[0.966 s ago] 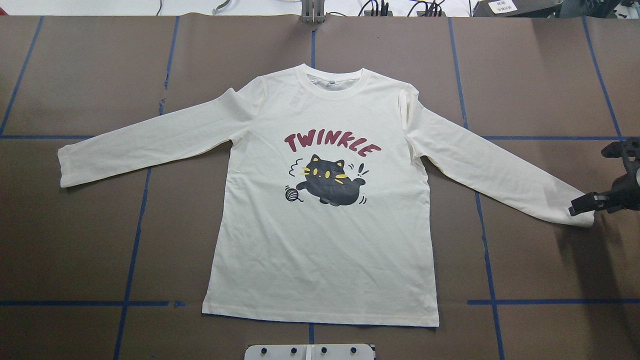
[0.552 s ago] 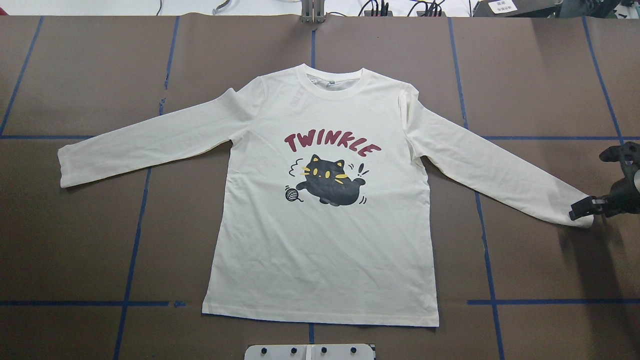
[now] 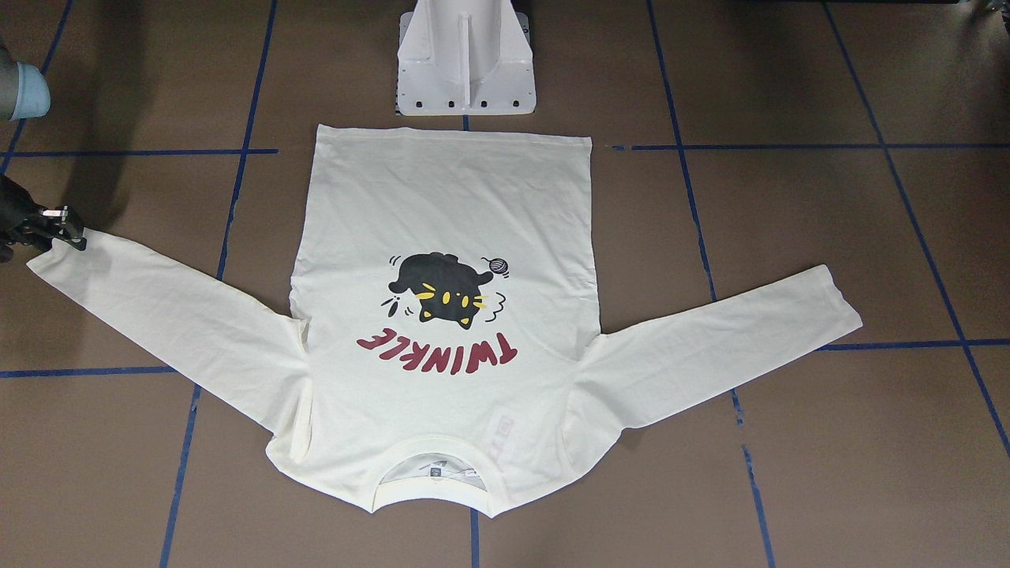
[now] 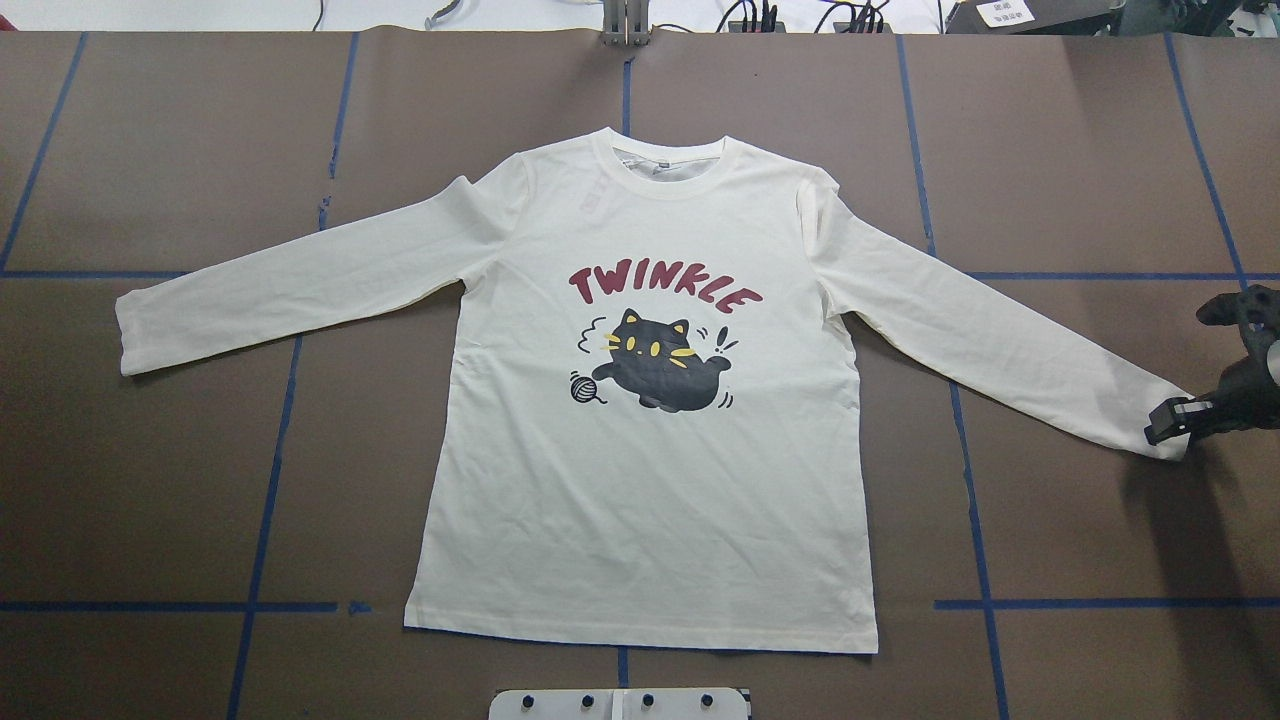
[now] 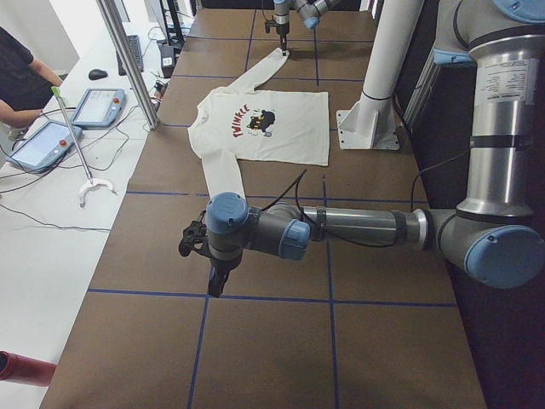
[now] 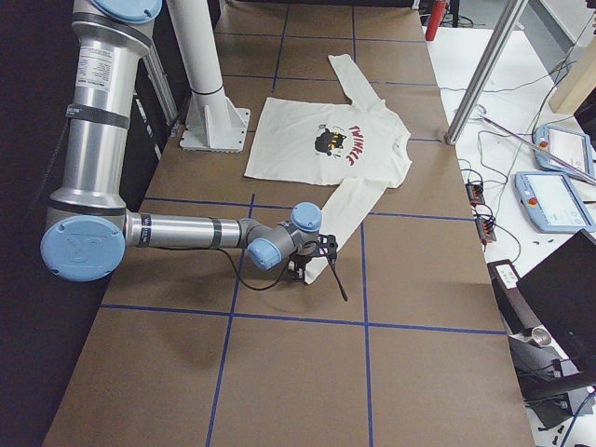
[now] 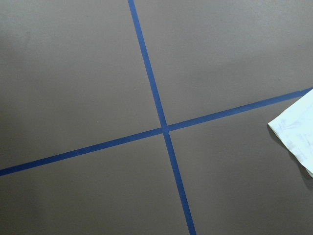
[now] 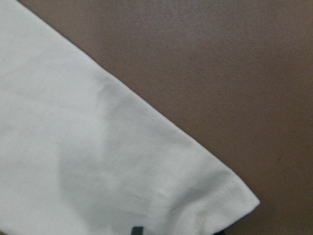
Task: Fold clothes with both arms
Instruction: 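Move the right gripper to the sleeve cuff nearest it and grasp, then lift the held sleeve and carry it across the shirt front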
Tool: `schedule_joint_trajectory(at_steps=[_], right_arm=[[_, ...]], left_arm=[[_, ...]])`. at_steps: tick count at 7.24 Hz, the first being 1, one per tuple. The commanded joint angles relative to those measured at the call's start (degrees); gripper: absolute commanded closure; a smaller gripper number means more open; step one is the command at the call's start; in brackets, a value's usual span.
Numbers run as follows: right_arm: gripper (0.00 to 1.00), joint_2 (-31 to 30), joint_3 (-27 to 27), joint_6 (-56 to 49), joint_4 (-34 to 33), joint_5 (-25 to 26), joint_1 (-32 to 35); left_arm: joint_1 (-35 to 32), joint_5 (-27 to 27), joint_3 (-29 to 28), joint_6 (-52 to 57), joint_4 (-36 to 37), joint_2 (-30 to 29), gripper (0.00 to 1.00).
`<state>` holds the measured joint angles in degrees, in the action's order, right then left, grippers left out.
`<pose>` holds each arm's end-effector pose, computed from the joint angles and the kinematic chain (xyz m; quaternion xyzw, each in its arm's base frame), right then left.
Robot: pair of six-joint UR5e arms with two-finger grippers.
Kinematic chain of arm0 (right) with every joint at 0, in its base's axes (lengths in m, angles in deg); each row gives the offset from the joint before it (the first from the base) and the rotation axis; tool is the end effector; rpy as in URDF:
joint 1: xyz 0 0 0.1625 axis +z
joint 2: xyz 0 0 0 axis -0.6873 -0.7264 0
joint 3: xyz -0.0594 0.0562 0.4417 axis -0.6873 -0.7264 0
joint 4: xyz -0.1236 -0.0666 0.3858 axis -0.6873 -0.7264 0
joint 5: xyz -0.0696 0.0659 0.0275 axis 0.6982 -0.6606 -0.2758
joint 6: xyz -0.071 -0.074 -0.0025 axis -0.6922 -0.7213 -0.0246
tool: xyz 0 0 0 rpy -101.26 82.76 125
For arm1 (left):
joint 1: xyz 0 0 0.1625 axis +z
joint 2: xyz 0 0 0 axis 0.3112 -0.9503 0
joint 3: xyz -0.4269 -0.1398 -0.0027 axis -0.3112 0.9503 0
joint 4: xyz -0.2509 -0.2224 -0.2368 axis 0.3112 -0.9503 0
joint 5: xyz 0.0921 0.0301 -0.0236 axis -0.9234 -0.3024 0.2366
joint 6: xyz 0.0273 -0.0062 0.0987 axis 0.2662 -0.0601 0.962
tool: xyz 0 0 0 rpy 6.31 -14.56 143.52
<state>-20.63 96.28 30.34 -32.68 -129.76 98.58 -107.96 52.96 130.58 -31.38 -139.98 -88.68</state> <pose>-0.1890 -0.3935 0.6842 -0.0163 -0.3872 -0.0410 0.9209 -0.0594 -0.4886 0.6487 0.1225 0.3740 0.0906 0.9148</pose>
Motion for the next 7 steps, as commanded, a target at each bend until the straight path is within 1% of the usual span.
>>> schedule_joint_trajectory(at_steps=[1, 2, 4, 5, 7], right_arm=[[0.91, 0.0, 0.8, 0.0, 0.0, -2.6, 0.8], [0.98, 0.0, 1.9, 0.0, 0.0, -3.1, 1.5], [1.00, -0.4, 5.0, 0.0, 0.4, -4.0, 3.7], [1.00, 0.4, 7.4, 0.2, -0.2, -4.9, 4.0], [1.00, 9.7, 7.9, 4.9, -0.1, -9.8, 4.9]], left_arm=[[0.0, 0.0, 0.0, 0.0, 0.0, 0.0, 0.00], [0.0, -0.1, 0.0, 0.0, 0.0, -0.1, 0.01], [0.0, -0.1, 0.0, -0.1, 0.0, -0.2, 0.01], [0.0, -0.1, 0.0, -0.1, 0.0, -0.2, 0.01], [0.0, -0.1, 0.0, -0.1, 0.0, -0.4, 0.01]])
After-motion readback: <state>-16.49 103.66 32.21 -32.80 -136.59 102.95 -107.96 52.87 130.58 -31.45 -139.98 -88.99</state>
